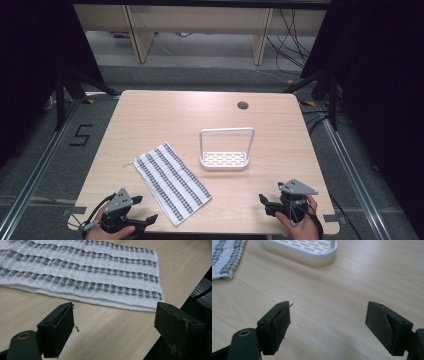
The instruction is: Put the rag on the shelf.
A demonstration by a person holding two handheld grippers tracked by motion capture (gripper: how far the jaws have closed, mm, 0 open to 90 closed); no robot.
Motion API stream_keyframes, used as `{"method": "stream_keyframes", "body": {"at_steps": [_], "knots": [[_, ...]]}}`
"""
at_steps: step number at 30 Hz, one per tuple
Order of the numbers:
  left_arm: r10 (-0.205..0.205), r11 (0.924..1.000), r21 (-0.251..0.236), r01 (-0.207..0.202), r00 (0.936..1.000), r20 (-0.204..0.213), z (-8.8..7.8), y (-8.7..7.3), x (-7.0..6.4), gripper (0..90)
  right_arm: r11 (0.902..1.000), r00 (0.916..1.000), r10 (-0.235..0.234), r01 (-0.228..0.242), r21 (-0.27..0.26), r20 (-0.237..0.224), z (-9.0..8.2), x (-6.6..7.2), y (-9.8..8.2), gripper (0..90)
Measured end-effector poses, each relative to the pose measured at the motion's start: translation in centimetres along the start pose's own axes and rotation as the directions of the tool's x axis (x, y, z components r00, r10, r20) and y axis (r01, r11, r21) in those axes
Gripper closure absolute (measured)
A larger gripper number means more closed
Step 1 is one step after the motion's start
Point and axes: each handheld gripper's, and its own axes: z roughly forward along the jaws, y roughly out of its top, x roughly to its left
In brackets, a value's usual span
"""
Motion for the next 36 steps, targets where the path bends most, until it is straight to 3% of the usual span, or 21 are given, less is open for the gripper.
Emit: {"method": "stream_keyframes", "body": {"at_steps": [4, 6, 7, 10, 11, 12, 13, 15, 16, 17, 20, 21, 22, 24, 27, 28, 29, 31, 33, 34, 36], "knots": [[0.017, 0.9998, 0.012, -0.017, 0.9999, -0.004, 0.0, 0.1, 0.0, 16.1, 1.0, 1.0, 0.0, 0.0, -0.002, -0.006, 0.0, 0.1, 0.1, 22.8], [-0.003, 1.0, -0.008, 0.003, 1.0, -0.001, 0.2, 0.1, -0.4, 16.3, 0.9997, 0.9997, -0.023, 0.024, -0.01, 0.01, 0.0, 0.1, 0.1, 23.7], [0.028, 0.9995, 0.018, -0.027, 0.9996, -0.006, 0.0, 0.1, -0.2, 16.4, 0.9998, 0.9998, -0.016, 0.016, -0.011, -0.01, 0.1, 0.2, 0.1, 24.4], [0.033, 0.9994, 0.012, -0.033, 0.9994, 0.006, 0.2, 0.2, -0.5, 17.8, 0.9999, 0.9997, -0.011, 0.011, -0.01, -0.021, 0.2, 0.5, 0.2, 25.1], [0.009, 0.9999, -0.005, -0.009, 0.9999, 0.008, 0.3, 0.2, -0.9, 18.1, 0.9997, 0.9995, -0.022, 0.022, -0.01, -0.023, 0.2, 0.6, 0.3, 25.6], [0.029, 0.9996, 0.005, -0.029, 0.9995, 0.015, 0.3, 0.2, -0.9, 18.2, 0.9994, 0.9988, -0.032, 0.031, -0.017, -0.038, 0.3, 0.6, 0.3, 25.9], [0.029, 0.9996, 0.0, -0.029, 0.9994, 0.017, 0.4, 0.3, -1.0, 18.2, 0.9999, 0.9995, -0.008, 0.008, -0.01, -0.029, 0.1, 0.9, 0.4, 25.9], [0.035, 0.9994, 0.005, -0.036, 0.9991, 0.024, 0.4, 0.4, -1.4, 19.2, 0.9996, 0.9972, -0.008, 0.006, -0.027, -0.074, 0.4, 1.0, 0.5, 27.7], [0.035, 0.9994, 0.005, -0.036, 0.9991, 0.024, 0.4, 0.4, -1.4, 19.9, 0.9996, 0.9972, -0.008, 0.006, -0.027, -0.074, 0.4, 1.0, 0.5, 27.7], [0.038, 0.9993, -0.01, -0.037, 0.9989, 0.029, 0.7, 0.5, -1.9, 20.1, 0.999, 0.9947, -0.023, 0.019, -0.041, -0.1, 0.7, 1.4, 0.8, 29.1], [0.043, 0.9991, 0.0, -0.043, 0.9984, 0.036, 1.0, 0.6, -2.3, 21.6, 0.9975, 0.9915, -0.06, 0.055, -0.043, -0.115, 1.0, 2.3, 1.2, 31.2], [0.079, 0.9966, 0.02, -0.08, 0.9962, 0.036, 1.3, 0.8, -2.6, 22.2, 0.9978, 0.9909, -0.06, 0.056, -0.034, -0.12, 1.1, 2.7, 1.3, 32.0], [0.079, 0.9966, 0.02, -0.08, 0.9962, 0.036, 1.3, 0.8, -2.6, 22.7, 0.9978, 0.9909, -0.06, 0.056, -0.034, -0.12, 1.1, 2.7, 1.3, 32.0], [0.103, 0.9938, 0.037, -0.104, 0.9934, 0.051, 1.7, 0.9, -3.5, 25.1, 0.9927, 0.9822, -0.118, 0.112, -0.045, -0.146, 1.8, 3.9, 1.8, 33.3], [0.109, 0.9928, 0.044, -0.112, 0.9921, 0.063, 2.0, 1.0, -4.1, 26.5, 0.9909, 0.9741, -0.133, 0.126, -0.047, -0.183, 2.4, 4.8, 2.2, 35.0], [0.116, 0.9918, 0.046, -0.119, 0.9913, 0.061, 2.1, 1.0, -4.3, 30.6, 0.9888, 0.9642, -0.149, 0.143, -0.041, -0.219, 3.0, 5.8, 2.6, 36.6], [0.153, 0.9852, 0.069, -0.157, 0.9861, 0.065, 2.2, 1.2, -4.6, 31.9, 0.9884, 0.9617, -0.152, 0.146, -0.041, -0.228, 3.2, 6.1, 2.7, 37.4], [0.173, 0.9822, 0.063, -0.177, 0.9826, 0.068, 2.4, 1.2, -4.9, 33.8, 0.985, 0.9536, -0.173, 0.169, -0.038, -0.247, 3.7, 6.8, 3.0, 38.0], [0.183, 0.9792, 0.076, -0.188, 0.9808, 0.068, 2.4, 1.2, -5.0, 34.4, 0.983, 0.9504, -0.183, 0.179, -0.042, -0.251, 3.9, 7.1, 3.2, 38.4], [0.173, 0.981, 0.076, -0.178, 0.9823, 0.072, 2.5, 1.2, -5.0, 34.6, 0.9829, 0.9439, -0.184, 0.178, -0.046, -0.274, 4.4, 7.5, 3.4, 38.7], [0.17, 0.9813, 0.078, -0.176, 0.9827, 0.074, 2.5, 1.2, -5.1, 37.2, 0.9785, 0.9394, -0.206, 0.201, -0.043, -0.274, 4.8, 8.0, 4.0, 39.6]]}}
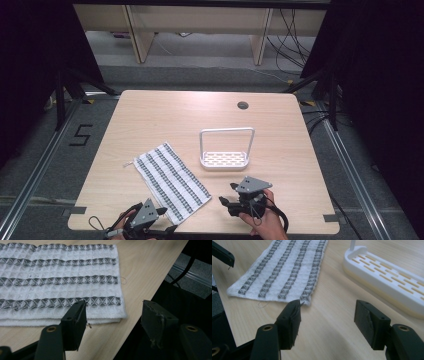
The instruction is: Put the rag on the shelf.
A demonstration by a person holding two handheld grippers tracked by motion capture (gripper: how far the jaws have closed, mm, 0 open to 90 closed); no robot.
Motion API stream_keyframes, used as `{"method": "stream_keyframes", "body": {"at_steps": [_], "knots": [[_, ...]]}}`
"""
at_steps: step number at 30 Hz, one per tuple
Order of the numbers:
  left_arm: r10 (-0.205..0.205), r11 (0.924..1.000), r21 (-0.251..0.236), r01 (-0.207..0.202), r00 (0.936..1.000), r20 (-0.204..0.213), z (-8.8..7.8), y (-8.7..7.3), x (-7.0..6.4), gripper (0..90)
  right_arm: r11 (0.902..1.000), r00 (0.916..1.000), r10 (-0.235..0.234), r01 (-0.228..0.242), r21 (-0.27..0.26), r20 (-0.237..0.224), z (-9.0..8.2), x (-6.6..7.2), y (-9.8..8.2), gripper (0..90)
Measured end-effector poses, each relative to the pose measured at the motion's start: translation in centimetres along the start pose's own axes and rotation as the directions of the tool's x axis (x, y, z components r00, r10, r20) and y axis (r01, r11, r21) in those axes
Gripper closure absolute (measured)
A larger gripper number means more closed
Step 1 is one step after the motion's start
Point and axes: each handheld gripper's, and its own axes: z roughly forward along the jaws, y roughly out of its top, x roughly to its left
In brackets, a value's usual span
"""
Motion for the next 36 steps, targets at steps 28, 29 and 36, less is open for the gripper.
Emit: {"method": "stream_keyframes", "body": {"at_steps": [28, 29, 36], "knots": [[0.071, 0.9943, 0.08, -0.07, 0.9974, -0.015, 2.4, 0.3, -0.8, 49.8, 0.9947, 0.9973, -0.047, 0.052, 0.088, -0.056, 5.5, 1.6, 2.0, 52.7], [0.114, 0.9884, 0.104, -0.11, 0.993, -0.03, 2.4, 0.4, -0.6, 50.9, 0.9945, 0.9973, -0.045, 0.05, 0.091, -0.059, 5.6, 1.6, 2.0, 52.9], [0.124, 0.9877, 0.103, -0.118, 0.9911, -0.05, 2.3, 0.4, -0.4, 66.6, 0.9934, 0.9975, -0.036, 0.042, 0.107, -0.061, 6.1, 1.7, 2.0, 56.0]]}}
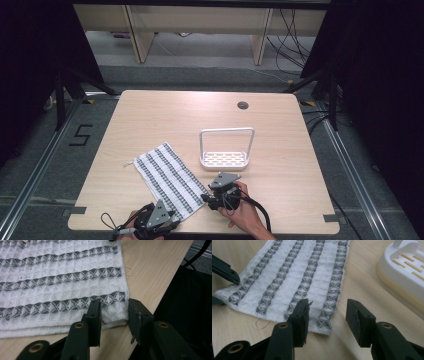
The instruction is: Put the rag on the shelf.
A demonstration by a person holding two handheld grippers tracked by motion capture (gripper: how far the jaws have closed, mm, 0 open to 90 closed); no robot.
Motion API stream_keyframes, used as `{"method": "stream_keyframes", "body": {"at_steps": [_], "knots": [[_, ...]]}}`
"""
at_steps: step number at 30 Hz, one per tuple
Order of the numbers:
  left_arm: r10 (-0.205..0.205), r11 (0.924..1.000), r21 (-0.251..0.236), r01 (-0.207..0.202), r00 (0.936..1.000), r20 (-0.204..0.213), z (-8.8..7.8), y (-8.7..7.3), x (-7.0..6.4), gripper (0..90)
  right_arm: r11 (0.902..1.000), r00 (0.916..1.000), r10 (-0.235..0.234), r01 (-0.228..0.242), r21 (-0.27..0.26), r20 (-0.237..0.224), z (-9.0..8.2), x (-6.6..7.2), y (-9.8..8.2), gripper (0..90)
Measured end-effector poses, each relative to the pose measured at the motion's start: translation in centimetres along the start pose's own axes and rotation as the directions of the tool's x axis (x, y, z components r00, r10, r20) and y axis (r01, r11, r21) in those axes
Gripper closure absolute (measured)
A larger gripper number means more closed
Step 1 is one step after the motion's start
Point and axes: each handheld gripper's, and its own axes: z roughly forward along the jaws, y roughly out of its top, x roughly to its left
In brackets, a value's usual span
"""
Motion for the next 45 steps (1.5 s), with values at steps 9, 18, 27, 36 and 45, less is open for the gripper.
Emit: {"method": "stream_keyframes", "body": {"at_steps": [9, 18, 27, 36, 45], "knots": [[0.037, 0.9993, 0.004, -0.037, 0.9989, -0.027, 0.0, 0.2, 0.0, 84.3, 0.9999, 0.9998, 0.015, -0.015, 0.002, -0.014, 0.5, 0.0, 0.0, 74.7], [-0.012, 0.9985, -0.054, 0.011, 0.9998, -0.016, -0.8, 0.4, 0.1, 85.6, 0.9992, 0.9995, 0.029, -0.03, -0.028, -0.014, -0.1, 0.3, 0.2, 87.0], [-0.034, 0.9908, -0.131, 0.033, 0.9994, -0.005, -2.8, 1.3, 0.8, 85.8, 0.9889, 0.9982, -0.058, 0.056, -0.137, -0.013, -2.0, 0.8, 2.2, 88.9], [-0.06, 0.9753, -0.212, 0.062, 0.998, 0.02, -5.7, 3.6, 2.3, 85.8, 0.9726, 0.9968, -0.077, 0.07, -0.222, -0.021, -4.1, 1.3, 5.8, 89.2], [-0.067, 0.9479, -0.311, 0.067, 0.9977, 0.012, -10.2, 6.9, 4.8, 85.8, 0.9558, 0.9944, -0.087, 0.066, -0.286, -0.06, -6.5, 1.6, 11.1, 89.2]]}}
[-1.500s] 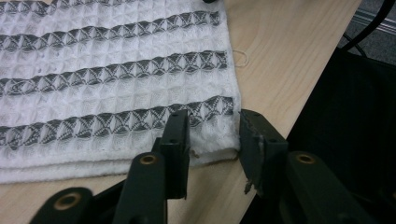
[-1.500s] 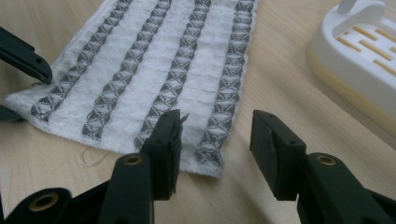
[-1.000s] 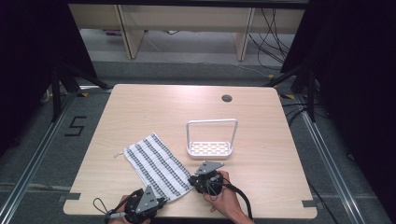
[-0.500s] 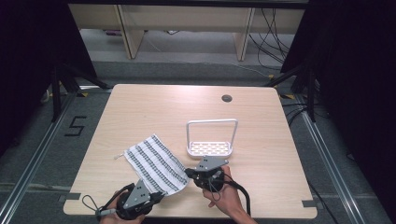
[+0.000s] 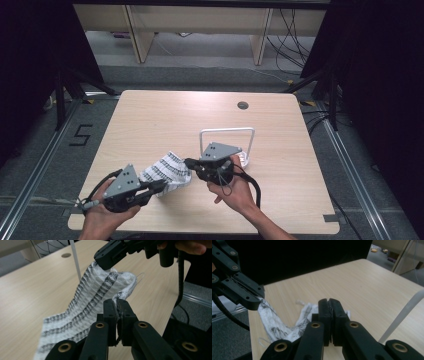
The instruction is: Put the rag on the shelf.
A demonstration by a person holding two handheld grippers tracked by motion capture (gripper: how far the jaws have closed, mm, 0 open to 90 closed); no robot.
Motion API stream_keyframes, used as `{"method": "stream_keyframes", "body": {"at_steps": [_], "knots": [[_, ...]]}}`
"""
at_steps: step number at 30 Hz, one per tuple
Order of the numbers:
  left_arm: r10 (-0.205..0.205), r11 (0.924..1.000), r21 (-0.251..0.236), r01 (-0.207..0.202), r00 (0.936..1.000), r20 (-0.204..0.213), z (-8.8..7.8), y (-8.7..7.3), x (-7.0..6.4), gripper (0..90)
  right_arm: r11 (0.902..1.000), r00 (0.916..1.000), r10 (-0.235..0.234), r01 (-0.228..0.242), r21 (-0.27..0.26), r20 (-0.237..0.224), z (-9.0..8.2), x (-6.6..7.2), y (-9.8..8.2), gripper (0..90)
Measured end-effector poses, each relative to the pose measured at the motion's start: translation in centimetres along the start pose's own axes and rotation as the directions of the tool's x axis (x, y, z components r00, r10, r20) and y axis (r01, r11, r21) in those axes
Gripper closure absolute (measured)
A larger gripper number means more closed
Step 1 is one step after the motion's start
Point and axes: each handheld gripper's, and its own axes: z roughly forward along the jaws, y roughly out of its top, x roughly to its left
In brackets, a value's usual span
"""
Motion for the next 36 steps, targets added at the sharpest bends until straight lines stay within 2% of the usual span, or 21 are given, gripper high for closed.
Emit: {"method": "stream_keyframes", "body": {"at_steps": [2, 5, 6, 7, 8, 10, 11, 12, 13, 15, 18, 19, 20, 22, 23, 24, 29, 31, 33, 34, 36], "knots": [[-0.001, 0.9994, -0.034, 0.001, 1.0, 0.002, -1.0, 1.6, 0.5, 85.9, 0.9991, 0.9995, -0.032, 0.031, -0.03, -0.005, -0.3, -0.4, 1.1, 89.2], [0.003, 0.9983, -0.058, -0.002, 1.0, 0.007, -1.7, 2.7, 0.8, 85.9, 0.9992, 1.0, -0.006, 0.006, -0.039, -0.001, -1.0, -0.4, 2.1, 89.3], [0.015, 0.9971, -0.074, -0.015, 0.9999, 0.003, -2.5, 4.0, 1.0, 85.9, 0.9973, 0.9997, -0.017, 0.016, -0.071, -0.015, -1.9, -0.5, 3.3, 89.3], [0.015, 0.9971, -0.074, -0.015, 0.9999, 0.003, -2.5, 4.0, 1.0, 85.9, 0.9973, 0.9997, -0.017, 0.016, -0.071, -0.015, -1.9, -0.5, 3.3, 89.3], [0.027, 0.995, -0.096, -0.026, 0.9996, 0.004, -3.3, 5.1, 1.0, 85.9, 0.9937, 0.9995, -0.03, 0.028, -0.109, -0.013, -2.9, -0.5, 4.2, 89.4], [0.034, 0.9931, -0.112, -0.033, 0.9994, 0.007, -3.6, 5.6, 1.0, 85.9, 0.9943, 0.9998, -0.018, 0.017, -0.106, -0.011, -3.4, -0.4, 4.5, 89.4], [0.038, 0.9928, -0.114, -0.037, 0.9992, 0.007, -3.8, 6.1, 1.0, 85.9, 0.9914, 0.999, -0.043, 0.041, -0.124, -0.015, -3.9, -0.3, 4.9, 89.4], [0.039, 0.9911, -0.128, -0.038, 0.9992, 0.01, -4.0, 6.7, 0.9, 85.9, 0.9905, 0.9993, -0.034, 0.031, -0.134, -0.018, -4.4, -0.2, 5.3, 89.4], [0.04, 0.9906, -0.131, -0.038, 0.9991, 0.016, -4.1, 7.1, 0.9, 85.9, 0.9866, 0.9984, -0.056, 0.053, -0.154, -0.011, -5.1, -0.3, 5.7, 89.4], [0.042, 0.9897, -0.138, -0.038, 0.9988, 0.025, -4.0, 7.6, 0.8, 85.9, 0.9867, 0.9989, -0.043, 0.039, -0.158, -0.019, -5.8, -0.1, 6.1, 89.4], [0.054, 0.9869, -0.154, -0.049, 0.998, 0.033, -3.6, 9.1, 0.6, 85.9, 0.9835, 0.9983, -0.055, 0.052, -0.173, -0.015, -7.3, -0.2, 6.2, 89.4], [0.054, 0.9869, -0.154, -0.049, 0.998, 0.033, -3.6, 9.1, 0.6, 85.9, 0.9835, 0.9983, -0.055, 0.052, -0.173, -0.015, -7.3, -0.2, 6.2, 89.4], [0.063, 0.986, -0.157, -0.056, 0.9972, 0.04, -3.3, 9.7, 0.5, 85.9, 0.9833, 0.9988, -0.048, 0.045, -0.177, -0.012, -8.3, 0.0, 6.1, 89.4], [0.078, 0.9841, -0.164, -0.067, 0.9953, 0.057, -2.8, 10.8, 0.3, 85.9, 0.9817, 0.9988, -0.048, 0.047, -0.185, -0.004, -9.2, -0.1, 6.0, 89.5], [0.078, 0.9841, -0.164, -0.067, 0.9953, 0.057, -2.8, 10.8, 0.3, 85.9, 0.9817, 0.9988, -0.048, 0.047, -0.185, -0.004, -9.2, -0.1, 6.0, 89.5], [0.082, 0.9832, -0.168, -0.071, 0.9947, 0.062, -2.2, 11.5, 0.2, 85.9, 0.981, 0.9992, -0.034, 0.038, -0.19, 0.022, -10.2, -0.2, 5.9, 89.4], [0.083, 0.9826, -0.173, -0.069, 0.9936, 0.076, -0.7, 12.7, 0.3, 85.9, 0.9808, 0.9985, -0.023, 0.032, -0.193, 0.05, -11.7, -0.9, 5.5, 89.4], [0.083, 0.9836, -0.167, -0.067, 0.9928, 0.086, 0.4, 13.6, 0.3, 85.9, 0.9811, 0.9962, 0.005, 0.012, -0.193, 0.087, -12.9, -1.6, 5.1, 89.4], [0.084, 0.9839, -0.165, -0.069, 0.9926, 0.087, 0.7, 13.9, 0.3, 85.9, 0.981, 0.9955, 0.008, 0.01, -0.194, 0.095, -13.2, -1.8, 5.0, 89.5], [0.079, 0.984, -0.167, -0.063, 0.9925, 0.093, 1.3, 14.3, 0.5, 85.9, 0.9804, 0.9924, 0.016, 0.008, -0.197, 0.122, -13.9, -2.4, 4.9, 89.4], [0.075, 0.9839, -0.169, -0.058, 0.9924, 0.098, 1.8, 14.8, 0.7, 85.8, 0.9801, 0.9896, 0.024, 0.005, -0.198, 0.142, -14.4, -2.9, 4.9, 89.4]]}}
